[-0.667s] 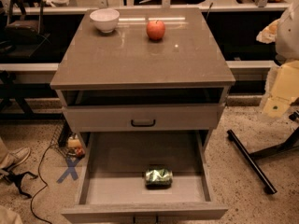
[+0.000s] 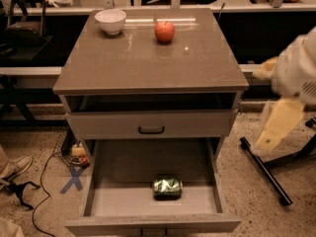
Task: Pick green can from middle drawer and place on counter
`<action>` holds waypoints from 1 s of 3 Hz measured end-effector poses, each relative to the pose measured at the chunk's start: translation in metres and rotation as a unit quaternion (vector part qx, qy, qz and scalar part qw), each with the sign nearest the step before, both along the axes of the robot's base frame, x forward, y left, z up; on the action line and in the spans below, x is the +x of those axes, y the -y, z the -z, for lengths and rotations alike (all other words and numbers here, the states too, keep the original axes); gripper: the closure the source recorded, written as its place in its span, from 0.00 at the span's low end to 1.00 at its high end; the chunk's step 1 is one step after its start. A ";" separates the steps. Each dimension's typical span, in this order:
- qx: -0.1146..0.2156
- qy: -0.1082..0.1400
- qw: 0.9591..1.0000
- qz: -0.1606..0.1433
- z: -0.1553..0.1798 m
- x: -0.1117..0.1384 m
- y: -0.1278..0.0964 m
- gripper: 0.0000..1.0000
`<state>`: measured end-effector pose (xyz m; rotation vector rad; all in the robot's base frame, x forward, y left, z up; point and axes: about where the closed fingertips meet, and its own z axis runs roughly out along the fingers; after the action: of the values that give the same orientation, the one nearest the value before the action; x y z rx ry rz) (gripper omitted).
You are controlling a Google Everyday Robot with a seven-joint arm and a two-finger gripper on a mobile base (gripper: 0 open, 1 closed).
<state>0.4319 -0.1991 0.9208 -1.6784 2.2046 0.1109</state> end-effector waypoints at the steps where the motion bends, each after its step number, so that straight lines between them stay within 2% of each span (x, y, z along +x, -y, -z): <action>1: 0.091 -0.042 0.995 -0.010 0.073 -0.008 -0.030 0.00; 2: 0.105 -0.048 0.993 -0.010 0.077 -0.010 -0.037 0.00; 3: 0.105 -0.049 0.993 -0.009 0.078 -0.010 -0.037 0.00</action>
Offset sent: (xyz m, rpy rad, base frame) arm -0.0068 0.0270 -0.0652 0.1632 0.0752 0.0176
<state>0.4221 -0.1617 0.8432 -1.6079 2.1607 0.4235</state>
